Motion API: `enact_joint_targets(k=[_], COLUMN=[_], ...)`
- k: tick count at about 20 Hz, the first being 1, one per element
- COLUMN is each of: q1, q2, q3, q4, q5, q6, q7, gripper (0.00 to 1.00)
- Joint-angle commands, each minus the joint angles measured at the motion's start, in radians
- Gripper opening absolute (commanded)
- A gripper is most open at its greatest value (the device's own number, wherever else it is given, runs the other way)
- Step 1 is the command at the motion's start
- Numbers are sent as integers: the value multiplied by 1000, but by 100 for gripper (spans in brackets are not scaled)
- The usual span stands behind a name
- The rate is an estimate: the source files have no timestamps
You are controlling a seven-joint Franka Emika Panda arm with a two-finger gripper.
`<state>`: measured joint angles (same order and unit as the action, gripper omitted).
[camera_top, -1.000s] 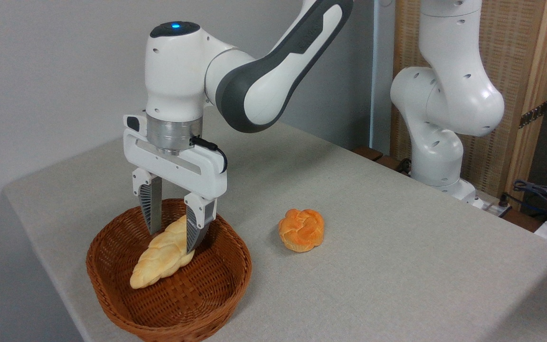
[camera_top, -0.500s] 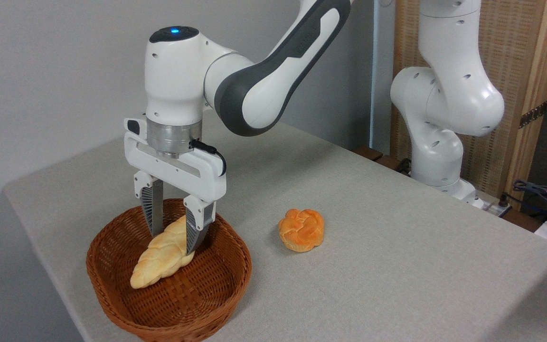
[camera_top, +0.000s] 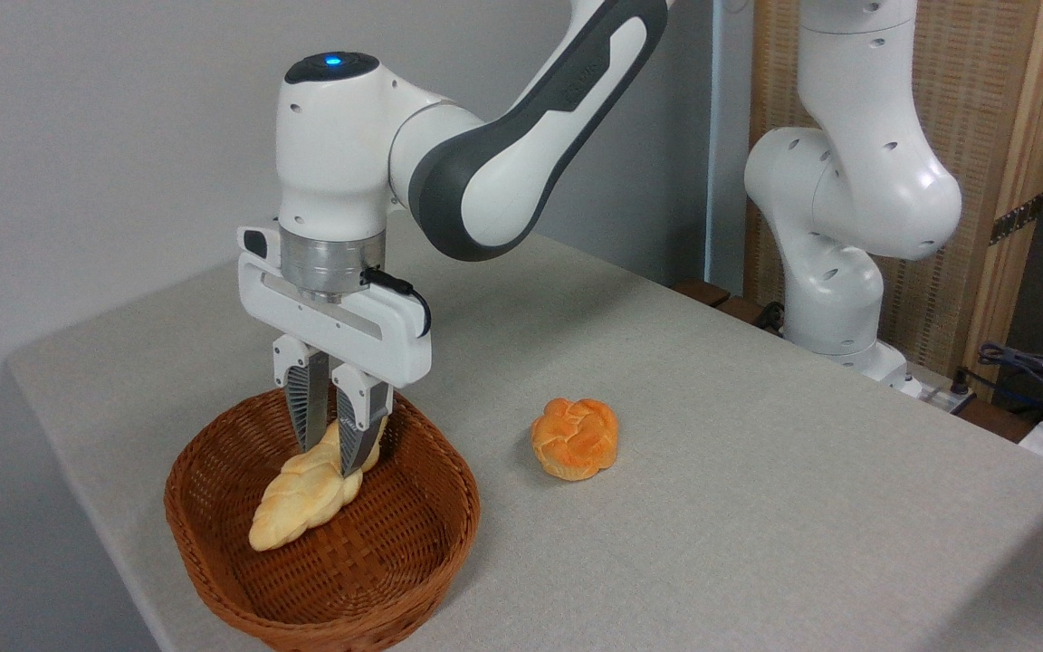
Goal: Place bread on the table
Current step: 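Close the gripper on the middle of the long bread loaf, then lift the loaf out of the basket and carry it toward the orange bun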
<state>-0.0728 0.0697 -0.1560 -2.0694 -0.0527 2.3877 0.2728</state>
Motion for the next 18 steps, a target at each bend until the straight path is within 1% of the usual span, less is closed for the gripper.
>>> enact_joint_targets(k=[1, 3, 6, 10, 12, 14, 15, 17, 18], q1=[2, 4, 11, 13, 13, 13, 13, 13, 11], q2=[-4, -8, -8, -10, -19, -60, -86, -141, -166], q3=[-2, 9, 10, 39, 44, 81, 85, 136, 151], q4=[0, 23, 69, 121, 141, 143, 143, 138, 137], q5=[7, -5, -53, -62, -65, -64, -65, -64, -62], q6=[25, 19, -8, -100, -177, -284, -354, -467, -517], q7=[14, 9, 9, 20, 71, 138, 199, 322, 385], gripper=[37, 37, 37, 36, 36, 36, 36, 36, 37])
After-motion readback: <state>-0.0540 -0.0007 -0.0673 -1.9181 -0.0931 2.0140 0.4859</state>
